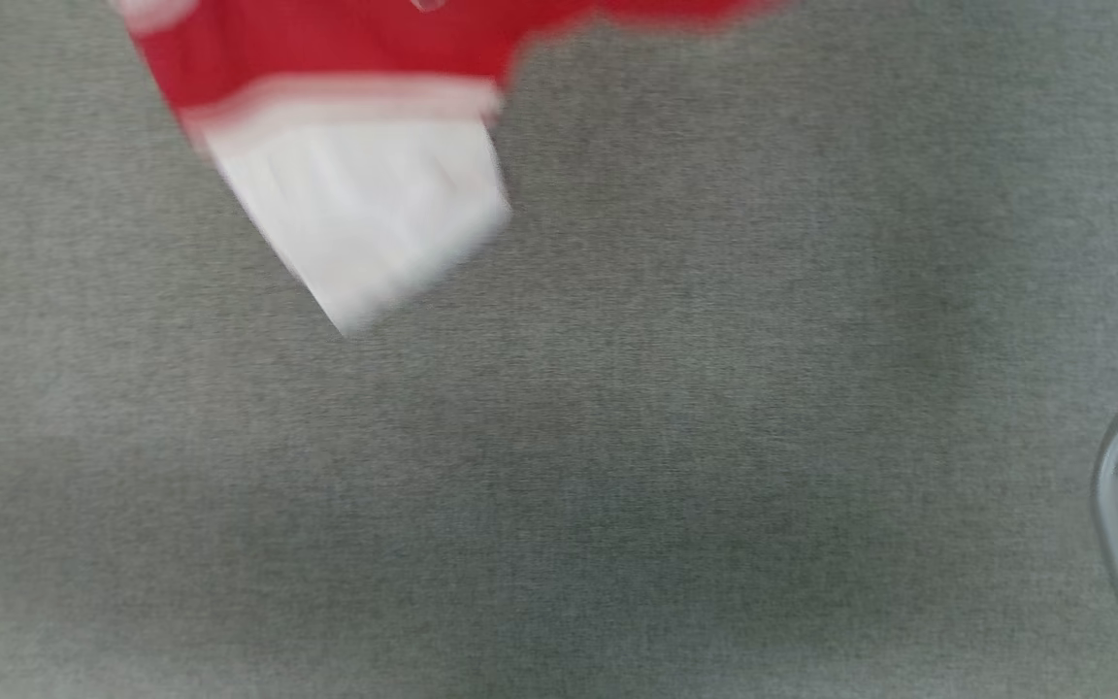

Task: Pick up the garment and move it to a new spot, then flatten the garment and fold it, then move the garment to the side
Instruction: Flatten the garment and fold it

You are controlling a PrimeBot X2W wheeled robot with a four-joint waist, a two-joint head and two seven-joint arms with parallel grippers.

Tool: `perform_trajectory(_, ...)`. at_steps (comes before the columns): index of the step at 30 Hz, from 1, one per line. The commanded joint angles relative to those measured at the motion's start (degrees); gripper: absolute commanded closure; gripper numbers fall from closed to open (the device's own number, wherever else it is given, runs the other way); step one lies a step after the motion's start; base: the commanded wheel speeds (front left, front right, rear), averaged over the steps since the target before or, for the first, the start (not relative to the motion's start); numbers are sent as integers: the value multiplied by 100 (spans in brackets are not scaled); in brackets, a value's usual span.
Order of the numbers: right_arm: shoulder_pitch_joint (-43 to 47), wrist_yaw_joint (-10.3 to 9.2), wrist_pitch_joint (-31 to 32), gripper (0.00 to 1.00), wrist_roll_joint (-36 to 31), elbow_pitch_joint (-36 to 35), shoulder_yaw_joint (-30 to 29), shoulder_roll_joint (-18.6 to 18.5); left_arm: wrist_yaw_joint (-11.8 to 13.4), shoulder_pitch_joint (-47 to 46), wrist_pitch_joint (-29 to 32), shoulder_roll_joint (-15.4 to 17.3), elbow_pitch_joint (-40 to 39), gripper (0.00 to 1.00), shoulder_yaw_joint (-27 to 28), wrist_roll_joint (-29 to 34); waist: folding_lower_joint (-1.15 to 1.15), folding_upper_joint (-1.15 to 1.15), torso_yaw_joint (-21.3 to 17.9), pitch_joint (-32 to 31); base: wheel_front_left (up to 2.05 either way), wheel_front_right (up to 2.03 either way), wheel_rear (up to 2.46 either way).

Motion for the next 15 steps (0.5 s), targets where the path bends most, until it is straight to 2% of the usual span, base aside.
perform_trajectory(1,-226,-42,-311,100,-103,124,-206,-81,28,-370,20,127,177,100,93,-173,0,0,-113,58,0,0,0)
perform_trajectory(3,-438,-43,-637,100,-46,312,-312,-78,28,-700,89,129,282,100,88,-264,0,0,-130,64,0,0,0)
perform_trajectory(8,-407,-43,-960,100,-21,646,-304,-73,28,-897,132,108,241,100,-47,-451,0,0,-157,31,0,0,0)
perform_trajectory(12,93,-40,-951,100,-17,762,-97,-58,26,-287,81,84,-92,100,-303,-578,0,0,-124,-16,0,0,0)
perform_trajectory(15,739,-35,-820,100,106,593,226,-49,22,457,24,9,-460,100,-352,-741,0,0,-77,-72,0,0,0)
